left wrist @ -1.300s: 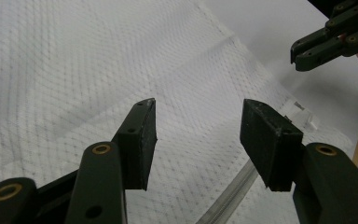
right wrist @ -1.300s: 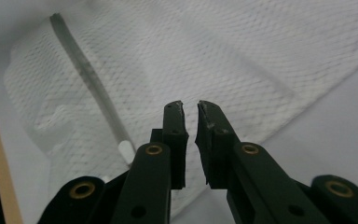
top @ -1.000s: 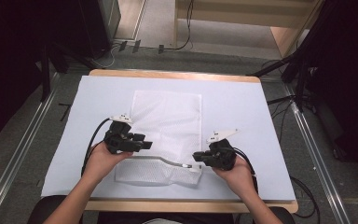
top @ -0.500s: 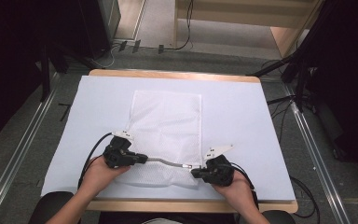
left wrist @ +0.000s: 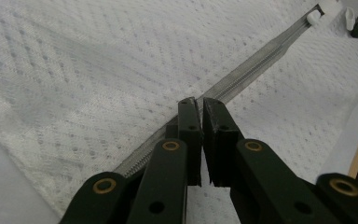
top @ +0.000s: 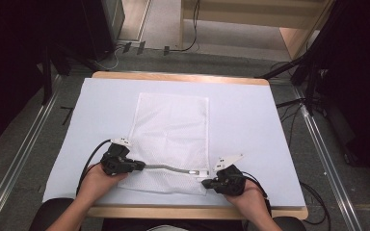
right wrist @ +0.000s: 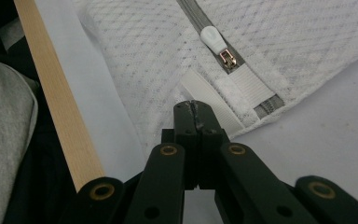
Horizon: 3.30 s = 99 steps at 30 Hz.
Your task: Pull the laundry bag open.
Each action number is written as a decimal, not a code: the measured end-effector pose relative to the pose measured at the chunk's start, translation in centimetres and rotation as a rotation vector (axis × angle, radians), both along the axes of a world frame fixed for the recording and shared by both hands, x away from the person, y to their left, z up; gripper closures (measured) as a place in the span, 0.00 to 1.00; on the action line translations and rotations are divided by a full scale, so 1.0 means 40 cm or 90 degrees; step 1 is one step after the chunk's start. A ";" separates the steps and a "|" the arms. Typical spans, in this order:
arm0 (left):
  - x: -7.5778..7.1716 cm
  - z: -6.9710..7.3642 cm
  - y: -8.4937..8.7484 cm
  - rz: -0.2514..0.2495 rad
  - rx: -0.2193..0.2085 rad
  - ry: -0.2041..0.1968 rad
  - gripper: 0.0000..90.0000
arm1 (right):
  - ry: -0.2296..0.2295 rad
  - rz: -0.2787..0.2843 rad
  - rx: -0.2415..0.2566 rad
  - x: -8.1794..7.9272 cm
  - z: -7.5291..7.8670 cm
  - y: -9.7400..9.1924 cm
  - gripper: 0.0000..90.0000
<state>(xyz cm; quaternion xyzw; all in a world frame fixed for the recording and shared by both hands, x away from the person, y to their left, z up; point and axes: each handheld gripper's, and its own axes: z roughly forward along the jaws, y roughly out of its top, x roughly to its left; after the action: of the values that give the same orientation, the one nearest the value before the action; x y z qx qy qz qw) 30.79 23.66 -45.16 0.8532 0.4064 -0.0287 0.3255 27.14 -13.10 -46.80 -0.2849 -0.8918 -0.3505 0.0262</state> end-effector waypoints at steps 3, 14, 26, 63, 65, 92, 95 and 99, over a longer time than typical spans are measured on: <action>-0.003 0.015 -0.007 -0.008 -0.016 -0.018 0.96 | -0.005 -0.002 0.017 0.002 0.013 0.000 1.00; 0.009 0.067 -0.082 -0.039 -0.051 -0.043 0.89 | -0.043 -0.034 0.036 0.061 0.044 0.003 1.00; 0.047 0.077 -0.184 -0.068 -0.075 -0.040 0.72 | -0.028 -0.025 0.029 0.101 0.028 -0.007 1.00; 0.035 -0.038 -0.343 -0.153 -0.076 0.011 0.88 | -0.052 -0.021 0.012 0.072 -0.005 0.009 0.98; 0.033 -0.040 -0.347 -0.154 -0.081 0.011 0.88 | -0.054 -0.019 0.011 0.071 -0.005 0.008 0.98; 0.040 -0.043 -0.355 -0.166 -0.093 0.045 0.98 | -0.062 -0.015 0.019 0.071 -0.010 -0.001 1.00; 0.041 -0.042 -0.354 -0.167 -0.096 0.048 0.98 | -0.062 -0.014 0.019 0.072 -0.010 -0.001 1.00; 0.044 -0.040 -0.353 -0.169 -0.098 0.053 0.98 | -0.063 -0.016 0.019 0.069 -0.010 -0.001 1.00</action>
<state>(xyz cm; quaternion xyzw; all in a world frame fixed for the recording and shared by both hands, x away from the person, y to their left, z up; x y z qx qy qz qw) 32.54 9.53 -46.78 0.8702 0.2998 -0.1379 0.3659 29.91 -13.15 -47.21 -0.2777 -0.8830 -0.3780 -0.0178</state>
